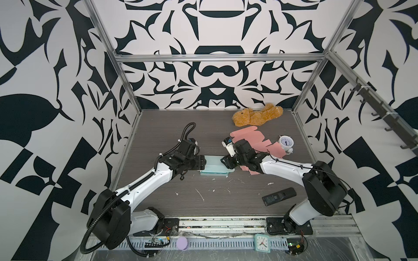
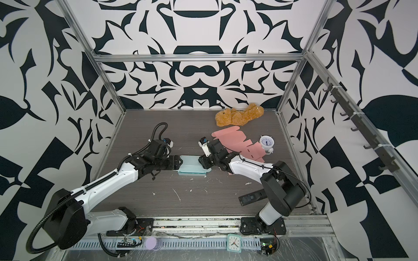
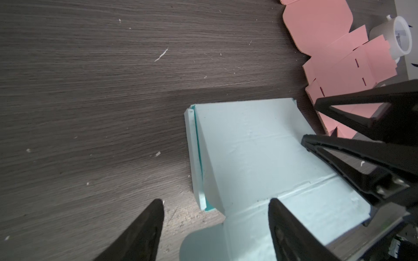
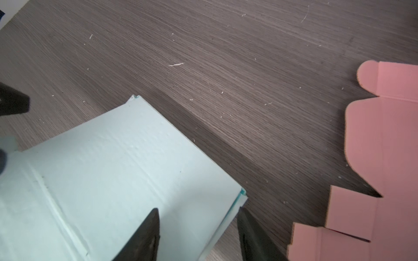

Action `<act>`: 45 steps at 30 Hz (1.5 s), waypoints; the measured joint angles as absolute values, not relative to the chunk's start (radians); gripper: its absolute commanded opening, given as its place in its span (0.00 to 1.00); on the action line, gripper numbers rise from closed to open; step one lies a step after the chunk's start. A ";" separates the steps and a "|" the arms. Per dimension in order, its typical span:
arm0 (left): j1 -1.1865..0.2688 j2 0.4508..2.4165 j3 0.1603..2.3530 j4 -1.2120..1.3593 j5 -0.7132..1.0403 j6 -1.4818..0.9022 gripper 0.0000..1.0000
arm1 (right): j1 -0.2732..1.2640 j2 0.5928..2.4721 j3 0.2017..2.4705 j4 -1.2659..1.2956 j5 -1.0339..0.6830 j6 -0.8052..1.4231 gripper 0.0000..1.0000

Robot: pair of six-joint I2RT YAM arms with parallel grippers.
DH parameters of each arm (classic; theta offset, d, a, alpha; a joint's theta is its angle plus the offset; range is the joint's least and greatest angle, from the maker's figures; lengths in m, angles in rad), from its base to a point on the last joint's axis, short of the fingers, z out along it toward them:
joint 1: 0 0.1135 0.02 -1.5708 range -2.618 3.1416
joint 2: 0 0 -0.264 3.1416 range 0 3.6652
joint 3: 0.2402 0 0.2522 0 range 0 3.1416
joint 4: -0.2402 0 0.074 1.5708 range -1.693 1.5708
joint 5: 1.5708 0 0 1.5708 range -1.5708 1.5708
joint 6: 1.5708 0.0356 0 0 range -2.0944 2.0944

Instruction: Fold the paper box

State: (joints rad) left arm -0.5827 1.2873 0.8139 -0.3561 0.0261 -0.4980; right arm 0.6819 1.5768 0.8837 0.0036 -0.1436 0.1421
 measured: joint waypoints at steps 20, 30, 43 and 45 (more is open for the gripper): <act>-0.565 1.365 0.804 -0.276 0.079 -0.510 0.71 | 0.682 1.562 0.879 -0.002 -0.153 0.151 0.56; -0.565 1.379 0.767 -0.242 0.097 -0.527 0.69 | 0.682 1.558 0.871 -0.025 -0.145 0.150 0.55; -0.565 1.382 0.728 -0.220 0.107 -0.544 0.67 | 0.682 1.547 0.855 -0.045 -0.136 0.148 0.55; -0.565 1.382 0.723 -0.220 0.110 -0.546 0.66 | 0.682 1.545 0.854 -0.049 -0.136 0.147 0.55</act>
